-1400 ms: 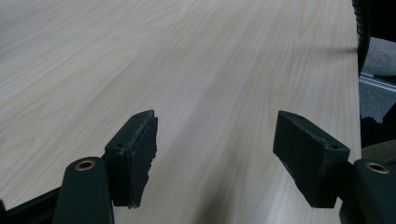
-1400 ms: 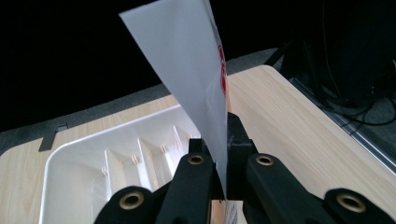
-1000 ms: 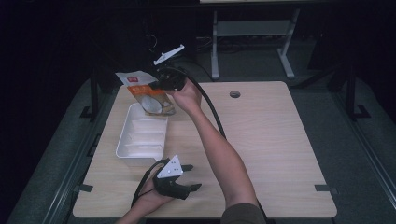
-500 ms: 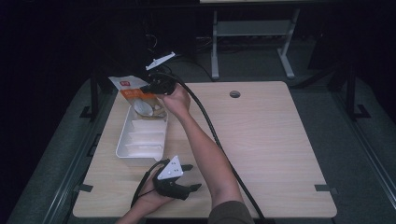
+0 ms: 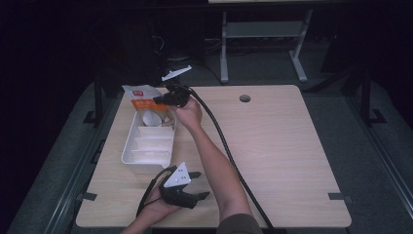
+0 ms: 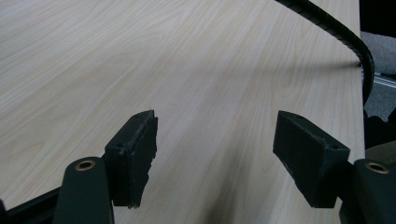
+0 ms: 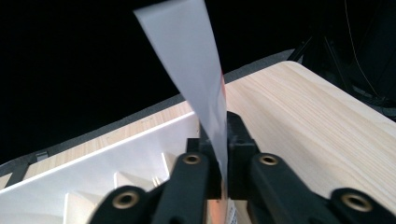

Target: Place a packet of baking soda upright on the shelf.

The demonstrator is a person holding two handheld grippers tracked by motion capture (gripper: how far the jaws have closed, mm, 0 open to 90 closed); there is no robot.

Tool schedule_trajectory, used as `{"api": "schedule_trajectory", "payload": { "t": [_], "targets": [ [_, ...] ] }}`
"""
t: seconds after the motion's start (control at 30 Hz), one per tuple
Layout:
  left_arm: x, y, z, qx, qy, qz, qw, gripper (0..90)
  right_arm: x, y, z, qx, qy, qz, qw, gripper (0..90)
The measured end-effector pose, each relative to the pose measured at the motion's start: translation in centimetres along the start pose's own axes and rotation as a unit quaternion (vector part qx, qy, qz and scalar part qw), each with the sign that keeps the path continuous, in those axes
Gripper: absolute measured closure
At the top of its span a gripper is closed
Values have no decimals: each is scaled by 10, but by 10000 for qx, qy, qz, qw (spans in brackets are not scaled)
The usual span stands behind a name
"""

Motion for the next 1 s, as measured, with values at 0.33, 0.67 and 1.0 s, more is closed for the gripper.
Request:
{"api": "schedule_trajectory", "payload": {
  "t": [0.33, 0.67, 1.0],
  "targets": [
    [0, 1, 3, -5, -48, 22, 10000, 299, -15, 4, -7, -110, -326, -7, 9994, 873],
    [0, 1, 3, -8, -33, -7, 10000, 299, -24, 10, -7, -121, -365, 177, 9991, 896],
    [1, -2, 3, 22, -5, -15, 10000, 295, -18, 9, -18, -119, -216, 196, 9995, 816]
  ]
}}
Point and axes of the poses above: each handheld gripper's, and its own axes: z roughly forward along the jaws, x roughly out of its top, y roughly to its right, the point moved 9 cm from there along z, roughly forward along the jaws, and after that the axes turned 13 degrees about -y, right-handed, at the moved point
